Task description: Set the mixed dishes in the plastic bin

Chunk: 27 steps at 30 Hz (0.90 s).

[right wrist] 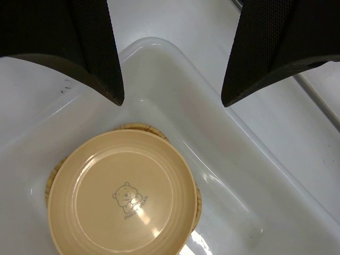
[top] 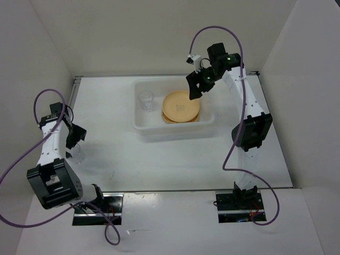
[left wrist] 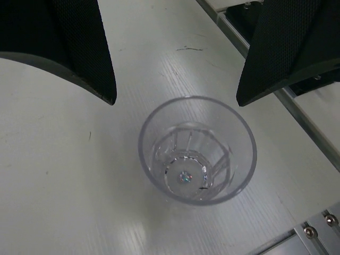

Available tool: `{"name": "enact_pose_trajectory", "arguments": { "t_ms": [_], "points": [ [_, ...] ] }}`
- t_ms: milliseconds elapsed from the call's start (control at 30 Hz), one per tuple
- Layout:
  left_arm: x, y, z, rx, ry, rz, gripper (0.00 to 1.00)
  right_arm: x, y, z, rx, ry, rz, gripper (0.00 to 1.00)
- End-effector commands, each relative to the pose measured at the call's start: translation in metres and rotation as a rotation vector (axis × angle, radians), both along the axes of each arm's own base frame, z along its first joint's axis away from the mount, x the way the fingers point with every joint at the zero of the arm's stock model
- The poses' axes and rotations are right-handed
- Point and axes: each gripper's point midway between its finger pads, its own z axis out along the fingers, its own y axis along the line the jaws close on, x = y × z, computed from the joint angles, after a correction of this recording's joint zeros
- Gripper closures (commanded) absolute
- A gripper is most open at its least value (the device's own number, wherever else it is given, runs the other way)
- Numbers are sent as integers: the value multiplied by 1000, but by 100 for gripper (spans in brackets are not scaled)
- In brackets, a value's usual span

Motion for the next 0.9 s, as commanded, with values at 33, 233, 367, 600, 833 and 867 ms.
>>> {"name": "enact_pose_trajectory", "arguments": {
  "t_ms": [33,233,367,600,833,867],
  "points": [
    [12,22,-5,44,1,-23,0,-6,1,13,-1,-37,13,21],
    [24,22,-30,-16,34,-48,2,-5,0,16,-6,-48,8,21],
    [28,19,-35,-34,21,-55,9,-3,-4,16,-6,-48,-1,21],
    [30,17,-47,-55,36,-89,100,-1,-1,17,-20,-61,0,21],
    [37,21,-53,-57,44,-98,100,-1,0,22,-34,-84,-2,21],
    [38,21,-47,-46,25,-98,100,-2,-1,19,-36,-75,-2,21]
  ]
}}
